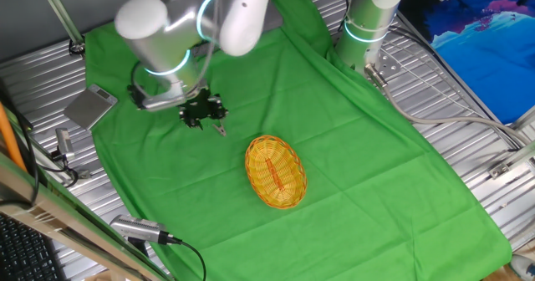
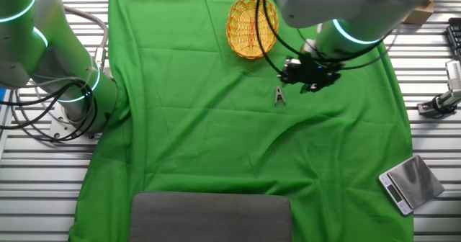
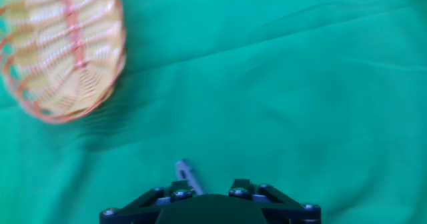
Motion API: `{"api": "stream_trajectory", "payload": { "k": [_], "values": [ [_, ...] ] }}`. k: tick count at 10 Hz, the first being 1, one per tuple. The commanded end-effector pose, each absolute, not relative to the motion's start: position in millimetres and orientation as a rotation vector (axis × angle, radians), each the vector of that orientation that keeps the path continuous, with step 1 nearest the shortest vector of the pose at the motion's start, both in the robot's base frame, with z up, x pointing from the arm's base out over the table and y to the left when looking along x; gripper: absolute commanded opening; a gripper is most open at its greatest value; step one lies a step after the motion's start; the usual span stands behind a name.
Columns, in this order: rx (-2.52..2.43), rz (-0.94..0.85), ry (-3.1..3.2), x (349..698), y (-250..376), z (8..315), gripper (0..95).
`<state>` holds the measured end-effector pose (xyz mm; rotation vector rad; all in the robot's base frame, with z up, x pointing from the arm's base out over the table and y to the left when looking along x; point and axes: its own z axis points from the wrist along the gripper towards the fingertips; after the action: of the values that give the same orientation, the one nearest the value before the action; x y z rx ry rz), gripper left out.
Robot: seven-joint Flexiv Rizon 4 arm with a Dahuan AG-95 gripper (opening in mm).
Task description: Use a clamp
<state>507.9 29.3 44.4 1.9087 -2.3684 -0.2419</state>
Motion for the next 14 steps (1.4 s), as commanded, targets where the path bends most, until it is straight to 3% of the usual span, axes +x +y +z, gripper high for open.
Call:
{"api": "stream_trajectory", "payload": {
  "k": [1,7,8,14],
  "values": [
    [1.977,-0.245,-2.313,500.0,29.2,40.3,95.0],
    [2.040,-0.228,-2.249,489.1,20.6,31.0,95.0],
    [2.059,-0.223,-2.228,487.7,20.3,26.5,76.0],
    [2.088,-0.199,-2.203,486.4,18.2,15.0,76.0]
  ]
}}
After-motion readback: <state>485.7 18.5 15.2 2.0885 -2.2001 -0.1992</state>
